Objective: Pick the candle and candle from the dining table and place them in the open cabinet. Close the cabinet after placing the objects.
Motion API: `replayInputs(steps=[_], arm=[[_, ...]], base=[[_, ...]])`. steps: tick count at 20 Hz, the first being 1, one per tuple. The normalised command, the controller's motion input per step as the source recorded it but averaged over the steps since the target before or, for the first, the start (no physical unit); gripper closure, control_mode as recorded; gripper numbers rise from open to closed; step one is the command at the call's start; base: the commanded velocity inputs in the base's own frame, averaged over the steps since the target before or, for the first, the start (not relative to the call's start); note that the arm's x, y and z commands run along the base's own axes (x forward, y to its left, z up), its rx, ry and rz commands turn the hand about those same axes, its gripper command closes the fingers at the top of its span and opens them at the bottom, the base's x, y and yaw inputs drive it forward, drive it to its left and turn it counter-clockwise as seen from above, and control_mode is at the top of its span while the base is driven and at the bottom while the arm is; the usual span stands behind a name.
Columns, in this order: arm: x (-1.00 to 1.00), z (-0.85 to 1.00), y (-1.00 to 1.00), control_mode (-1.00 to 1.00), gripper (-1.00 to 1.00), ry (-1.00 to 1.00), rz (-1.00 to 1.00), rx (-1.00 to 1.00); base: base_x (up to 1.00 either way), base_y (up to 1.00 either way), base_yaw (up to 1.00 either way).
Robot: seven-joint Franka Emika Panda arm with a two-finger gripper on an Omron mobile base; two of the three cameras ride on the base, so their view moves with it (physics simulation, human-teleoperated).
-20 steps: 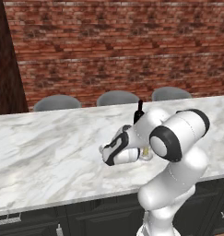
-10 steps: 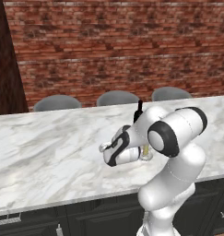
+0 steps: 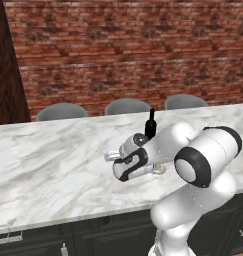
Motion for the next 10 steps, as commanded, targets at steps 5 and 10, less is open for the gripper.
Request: replayInputs(steps=[5, 10], arm=[[-0.27, 0.6, 0.0, -1.0, 1.0, 0.0, 0.0, 0.08], [0.0, 0.63, 0.0, -1.0, 1.0, 0.03, -0.04, 0.05]], base=[[0.0, 0.0, 0.0], [0.0, 0.0, 0.0]])
